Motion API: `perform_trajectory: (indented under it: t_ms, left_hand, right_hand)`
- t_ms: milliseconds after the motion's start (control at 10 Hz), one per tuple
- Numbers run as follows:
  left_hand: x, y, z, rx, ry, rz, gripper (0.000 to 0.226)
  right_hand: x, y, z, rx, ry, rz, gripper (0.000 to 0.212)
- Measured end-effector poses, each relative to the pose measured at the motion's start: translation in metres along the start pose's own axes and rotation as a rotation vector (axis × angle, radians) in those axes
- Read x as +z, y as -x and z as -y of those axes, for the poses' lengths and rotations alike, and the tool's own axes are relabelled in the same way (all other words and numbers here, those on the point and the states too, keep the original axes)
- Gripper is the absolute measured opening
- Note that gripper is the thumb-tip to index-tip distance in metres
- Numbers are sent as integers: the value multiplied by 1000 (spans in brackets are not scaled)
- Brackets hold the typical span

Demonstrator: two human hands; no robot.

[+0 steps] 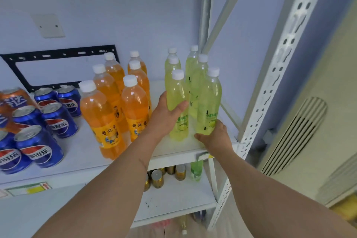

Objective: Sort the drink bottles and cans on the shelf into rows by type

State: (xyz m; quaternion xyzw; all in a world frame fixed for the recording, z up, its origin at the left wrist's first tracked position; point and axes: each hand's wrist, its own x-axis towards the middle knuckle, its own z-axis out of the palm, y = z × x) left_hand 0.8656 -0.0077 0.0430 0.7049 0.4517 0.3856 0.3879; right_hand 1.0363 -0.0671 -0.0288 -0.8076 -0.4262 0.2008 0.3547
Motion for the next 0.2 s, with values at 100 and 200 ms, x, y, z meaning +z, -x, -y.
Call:
perform_trajectory:
  t_ms: [100,200]
  left_hand:
    - [-4,8,0,-79,-106,80,72]
    - [-14,20,-12,-81,-317,45,60]
  right_hand:
    - [-12,11,6,20,81,11,87]
    - [-32,24,21,-64,150,-84,84]
